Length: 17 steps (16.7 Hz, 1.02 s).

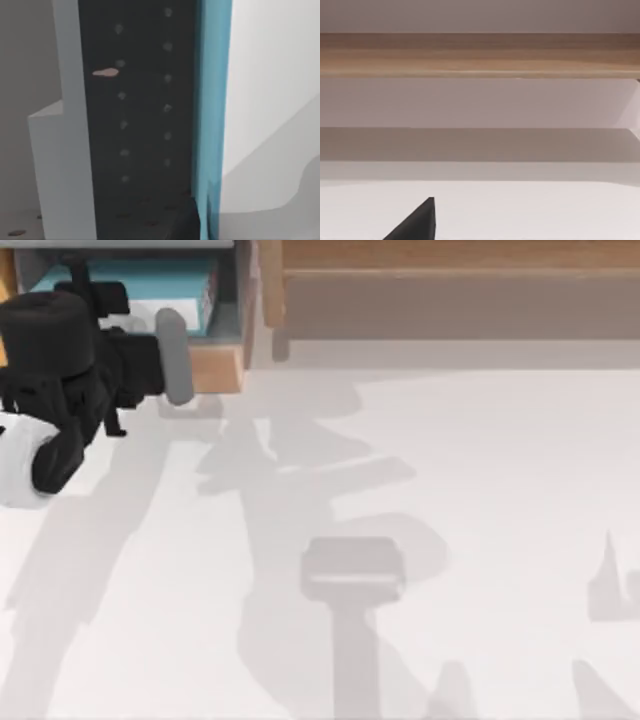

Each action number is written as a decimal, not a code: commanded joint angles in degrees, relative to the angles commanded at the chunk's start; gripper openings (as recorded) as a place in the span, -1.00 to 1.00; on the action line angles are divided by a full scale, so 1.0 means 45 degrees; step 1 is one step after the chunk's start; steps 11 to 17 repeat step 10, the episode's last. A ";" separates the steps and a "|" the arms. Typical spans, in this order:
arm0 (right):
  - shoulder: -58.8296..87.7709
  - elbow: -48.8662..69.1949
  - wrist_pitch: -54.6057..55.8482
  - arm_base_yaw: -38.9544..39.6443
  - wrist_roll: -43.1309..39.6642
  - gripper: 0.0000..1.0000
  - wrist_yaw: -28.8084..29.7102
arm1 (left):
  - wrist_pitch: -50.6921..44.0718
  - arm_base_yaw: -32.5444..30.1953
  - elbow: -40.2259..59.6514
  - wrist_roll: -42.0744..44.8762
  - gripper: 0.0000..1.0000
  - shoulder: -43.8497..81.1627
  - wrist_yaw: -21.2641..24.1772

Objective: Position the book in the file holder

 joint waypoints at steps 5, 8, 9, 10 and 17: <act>0.0000 0.0000 0.0000 0.0000 0.0000 1.00 0.0000 | 0.0000 0.0000 0.0000 0.0000 1.00 0.0000 0.0000; 0.0000 0.0000 0.0000 0.0000 0.0000 1.00 0.0000 | 0.0000 0.0000 0.0000 0.0000 1.00 0.0000 0.0000; 0.0000 0.0000 0.0000 0.0000 0.0000 1.00 0.0000 | 0.0000 0.0000 0.0000 0.0000 1.00 0.0000 0.0000; 0.0000 0.0000 0.0000 0.0000 0.0000 1.00 0.0000 | 0.0000 0.0000 0.0000 0.0000 1.00 0.0000 0.0000; 0.0000 0.0000 0.0000 0.0000 0.0000 1.00 0.0000 | 0.0000 0.0000 0.0000 0.0000 1.00 0.0000 0.0000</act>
